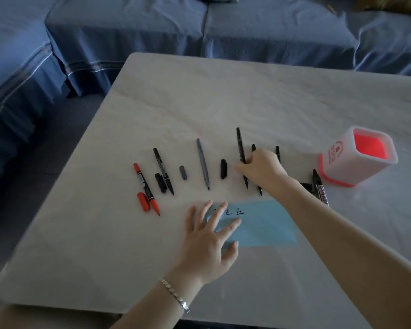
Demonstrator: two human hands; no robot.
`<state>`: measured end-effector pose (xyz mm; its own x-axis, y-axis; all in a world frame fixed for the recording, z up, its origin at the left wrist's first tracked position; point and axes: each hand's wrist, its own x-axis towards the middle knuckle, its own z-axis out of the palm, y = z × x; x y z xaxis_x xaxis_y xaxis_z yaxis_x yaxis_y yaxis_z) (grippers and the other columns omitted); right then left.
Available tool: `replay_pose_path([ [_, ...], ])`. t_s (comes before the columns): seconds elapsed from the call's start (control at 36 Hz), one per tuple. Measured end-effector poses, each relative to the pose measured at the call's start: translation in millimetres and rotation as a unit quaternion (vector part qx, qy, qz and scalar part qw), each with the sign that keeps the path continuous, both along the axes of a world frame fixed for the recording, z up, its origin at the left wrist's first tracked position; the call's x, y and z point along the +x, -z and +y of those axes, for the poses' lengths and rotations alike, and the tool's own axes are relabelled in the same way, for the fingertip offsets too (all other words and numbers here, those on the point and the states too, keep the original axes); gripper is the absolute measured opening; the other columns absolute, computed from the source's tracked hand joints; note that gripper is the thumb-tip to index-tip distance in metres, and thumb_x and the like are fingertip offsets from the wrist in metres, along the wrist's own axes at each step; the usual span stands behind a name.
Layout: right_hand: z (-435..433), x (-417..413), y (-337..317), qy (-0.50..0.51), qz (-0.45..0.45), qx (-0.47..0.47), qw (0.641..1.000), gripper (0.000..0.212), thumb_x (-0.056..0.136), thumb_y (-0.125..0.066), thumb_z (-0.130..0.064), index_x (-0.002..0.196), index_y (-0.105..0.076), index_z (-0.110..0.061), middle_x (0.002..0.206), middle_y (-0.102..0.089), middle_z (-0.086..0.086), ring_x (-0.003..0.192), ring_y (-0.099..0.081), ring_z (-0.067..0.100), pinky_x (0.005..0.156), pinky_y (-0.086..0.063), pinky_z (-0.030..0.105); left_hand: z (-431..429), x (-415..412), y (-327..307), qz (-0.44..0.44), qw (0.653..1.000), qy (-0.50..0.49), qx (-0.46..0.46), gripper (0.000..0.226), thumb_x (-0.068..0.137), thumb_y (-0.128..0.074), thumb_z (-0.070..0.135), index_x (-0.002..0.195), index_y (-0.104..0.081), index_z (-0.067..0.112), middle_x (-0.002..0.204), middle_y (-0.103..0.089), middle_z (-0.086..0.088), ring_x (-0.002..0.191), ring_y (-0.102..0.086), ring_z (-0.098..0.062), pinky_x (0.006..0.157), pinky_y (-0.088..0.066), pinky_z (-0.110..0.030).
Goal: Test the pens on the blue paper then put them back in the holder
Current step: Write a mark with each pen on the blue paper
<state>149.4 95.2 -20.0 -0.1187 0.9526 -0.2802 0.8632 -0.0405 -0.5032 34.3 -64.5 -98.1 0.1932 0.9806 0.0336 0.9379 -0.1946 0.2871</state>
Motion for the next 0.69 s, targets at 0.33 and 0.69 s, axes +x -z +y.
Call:
replay_pose_path([
  [0.33,-74.9,60.3,14.8,0.156,0.367,0.114,0.91,0.029,0.081,-0.055,0.003,0.063,-0.046,-0.018,0.047,-0.046,0.004,0.036,-0.041,0.002,0.041,-0.033,0.013,-0.8,1.1,5.1,-0.006,0.999,-0.005,0.054,0.04,0.079,-0.044,0.046,0.113,-0.058,0.032,0.129,-0.056,-0.006,0.125,-0.036,-0.031,0.105,-0.017,-0.054],
  [0.69,-88.4,48.2,39.3,0.156,0.45,0.072,0.876,0.023,0.088,-0.051,0.004,0.079,-0.059,-0.015,0.069,-0.066,0.006,0.063,-0.065,0.003,0.065,-0.052,0.014,11.5,19.4,-6.4,-0.003,0.999,0.034,0.033,0.044,0.078,-0.042,0.049,0.109,-0.065,0.027,0.13,-0.057,-0.01,0.121,-0.053,-0.029,0.104,-0.02,-0.049],
])
